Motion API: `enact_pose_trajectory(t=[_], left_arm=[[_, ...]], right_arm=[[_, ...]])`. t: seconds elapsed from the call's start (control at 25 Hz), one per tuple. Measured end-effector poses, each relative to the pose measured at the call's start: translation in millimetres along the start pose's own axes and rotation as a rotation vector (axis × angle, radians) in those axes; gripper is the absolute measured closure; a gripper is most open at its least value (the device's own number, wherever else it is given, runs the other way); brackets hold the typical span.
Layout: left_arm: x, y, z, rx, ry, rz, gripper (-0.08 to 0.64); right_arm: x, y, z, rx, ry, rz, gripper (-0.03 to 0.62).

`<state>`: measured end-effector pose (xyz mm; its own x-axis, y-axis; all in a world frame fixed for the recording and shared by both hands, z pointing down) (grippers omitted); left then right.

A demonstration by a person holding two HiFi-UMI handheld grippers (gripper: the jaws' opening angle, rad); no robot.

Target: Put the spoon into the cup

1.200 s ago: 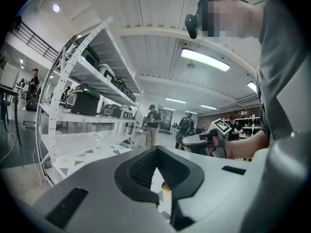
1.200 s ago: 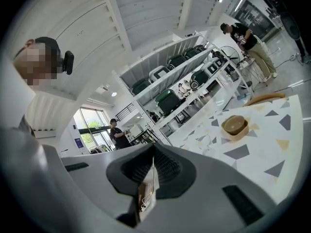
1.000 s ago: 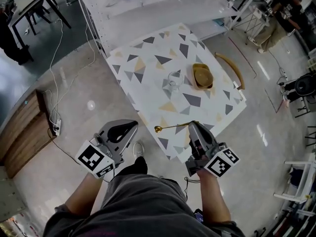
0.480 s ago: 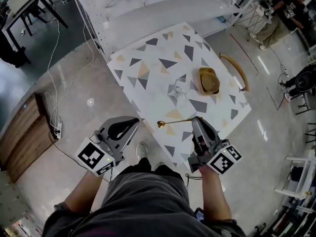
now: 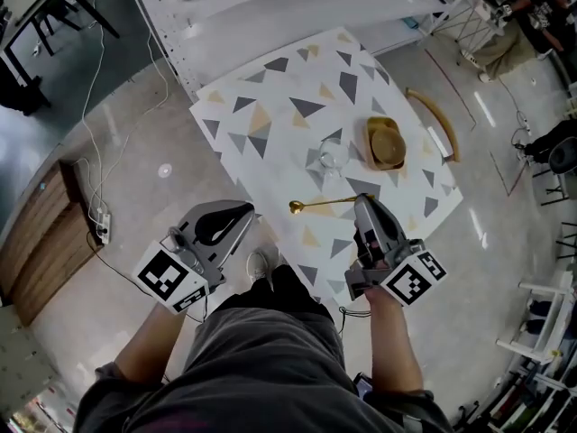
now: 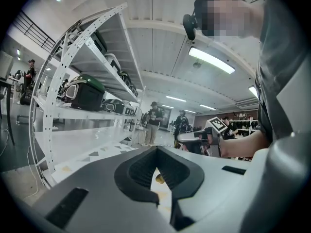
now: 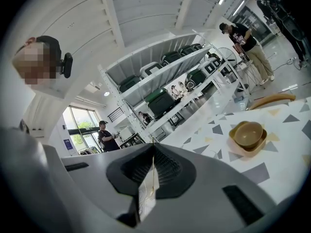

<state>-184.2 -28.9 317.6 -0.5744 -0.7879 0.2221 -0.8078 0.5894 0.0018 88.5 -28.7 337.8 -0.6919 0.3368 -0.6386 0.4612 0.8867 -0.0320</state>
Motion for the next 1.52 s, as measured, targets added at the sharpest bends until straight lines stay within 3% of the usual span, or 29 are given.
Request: enact_pose_trajectory(t=[0.84,1.52], left_arm=[[33,-77,-32,0.068,0.029,0.048,0.545],[46,-99,-54,0.114,0.060,0.062,0.545]], right_arm=[[-93,-57,32,0.014,-0.016,-0.008,0.568],[-144,-80,35,0.002,-0.030,-0.064,0.568]])
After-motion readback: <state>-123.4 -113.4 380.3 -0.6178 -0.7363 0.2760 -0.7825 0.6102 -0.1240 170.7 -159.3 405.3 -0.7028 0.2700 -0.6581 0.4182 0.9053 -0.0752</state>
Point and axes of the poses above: the fingertips, and each gripper's own axes: y backward along the fingers, x to its left, z out of its top, the point moved 6 cm from there along y, backward along the fingers, and after that the axes turned 8 degrees about -x, right-handed, at the moved point
